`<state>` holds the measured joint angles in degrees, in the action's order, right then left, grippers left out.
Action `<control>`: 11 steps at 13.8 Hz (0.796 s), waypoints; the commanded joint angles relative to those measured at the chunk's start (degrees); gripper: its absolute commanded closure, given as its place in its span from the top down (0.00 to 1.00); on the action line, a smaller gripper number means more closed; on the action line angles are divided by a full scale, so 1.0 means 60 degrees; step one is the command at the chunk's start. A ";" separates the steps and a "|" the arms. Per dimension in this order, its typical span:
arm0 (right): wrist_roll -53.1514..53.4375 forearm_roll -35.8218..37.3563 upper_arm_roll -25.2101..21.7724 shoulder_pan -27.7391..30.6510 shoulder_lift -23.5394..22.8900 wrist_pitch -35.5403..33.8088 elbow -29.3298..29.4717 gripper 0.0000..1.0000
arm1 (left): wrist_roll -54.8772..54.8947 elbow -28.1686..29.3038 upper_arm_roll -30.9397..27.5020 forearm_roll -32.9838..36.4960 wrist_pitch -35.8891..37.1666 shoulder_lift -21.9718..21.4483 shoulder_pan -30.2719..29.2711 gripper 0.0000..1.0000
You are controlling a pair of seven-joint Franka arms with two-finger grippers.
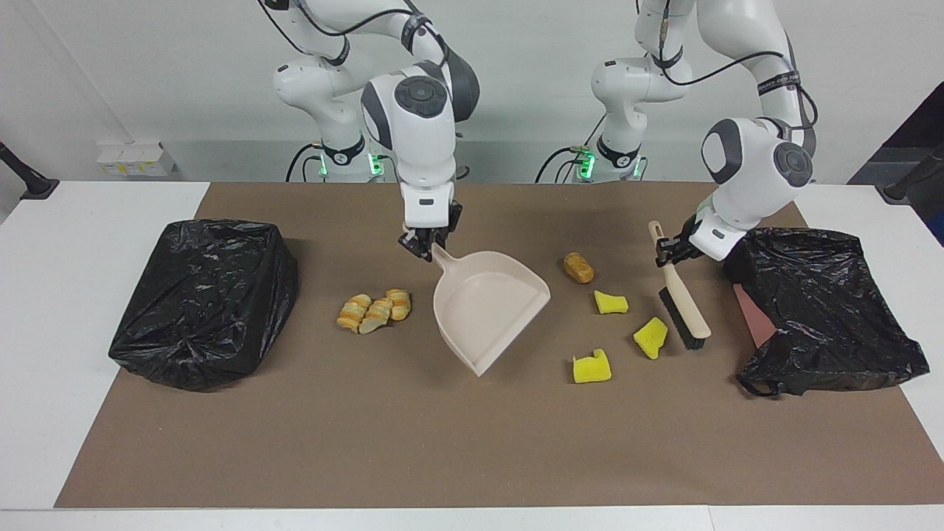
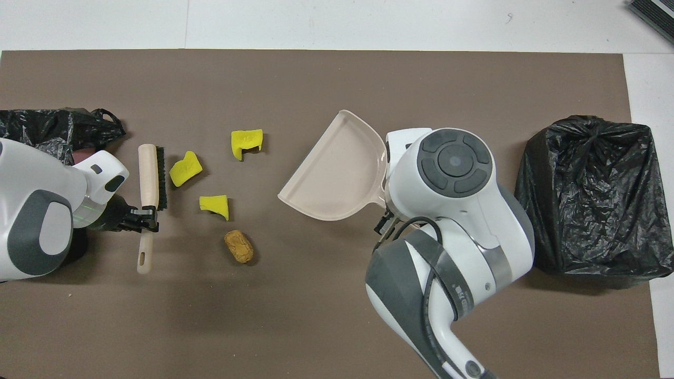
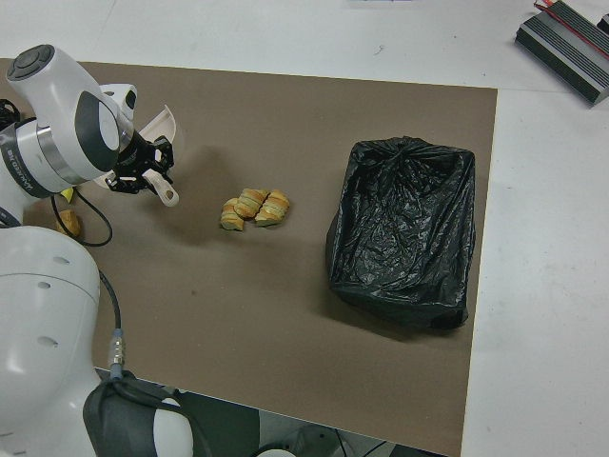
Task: Sweep and dump trash in bin
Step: 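Place the dustpan near the sponges while the left gripper positions the brush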
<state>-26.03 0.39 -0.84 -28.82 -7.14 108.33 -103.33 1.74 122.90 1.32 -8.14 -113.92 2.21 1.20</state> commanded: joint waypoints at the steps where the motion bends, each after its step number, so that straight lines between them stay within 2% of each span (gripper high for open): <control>1: -0.1925 -0.0138 0.0081 0.0261 0.0472 0.0225 -0.1015 0.00 | 0.0413 -0.0166 0.0117 0.0667 -0.0144 0.0436 0.0048 0.00; 3: -0.2048 -0.0475 0.0081 -0.0014 0.0356 0.0487 -0.1379 0.00 | 0.0762 -0.0064 0.0117 0.0668 -0.0071 0.0408 0.0179 0.00; 4: -0.1888 -0.0505 0.0081 -0.0247 0.0355 0.1040 -0.1672 0.00 | 0.0808 0.0024 0.0132 0.0668 -0.0085 0.0335 0.0427 0.00; 6: -0.1521 -0.0505 0.0081 -0.0337 0.0399 0.1338 -0.2112 0.00 | 0.0808 0.0272 0.0146 0.0668 -0.0071 0.0218 0.0969 0.00; 9: -0.1258 -0.0505 0.0096 -0.0454 0.0268 0.1470 -0.2202 0.00 | 0.0736 0.0727 0.0161 0.0639 -0.0144 -0.0090 0.1541 0.00; 11: -0.0980 -0.0505 0.0096 -0.0616 0.0223 0.1980 -0.2567 0.00 | 0.0721 0.0757 0.0190 0.0507 -0.0144 -0.0134 0.1922 0.00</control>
<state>-33.96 -1.63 -0.41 -31.94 -6.25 116.83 -116.16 6.19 125.07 3.01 -5.32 -114.09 3.80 10.57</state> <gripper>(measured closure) 0.678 0.744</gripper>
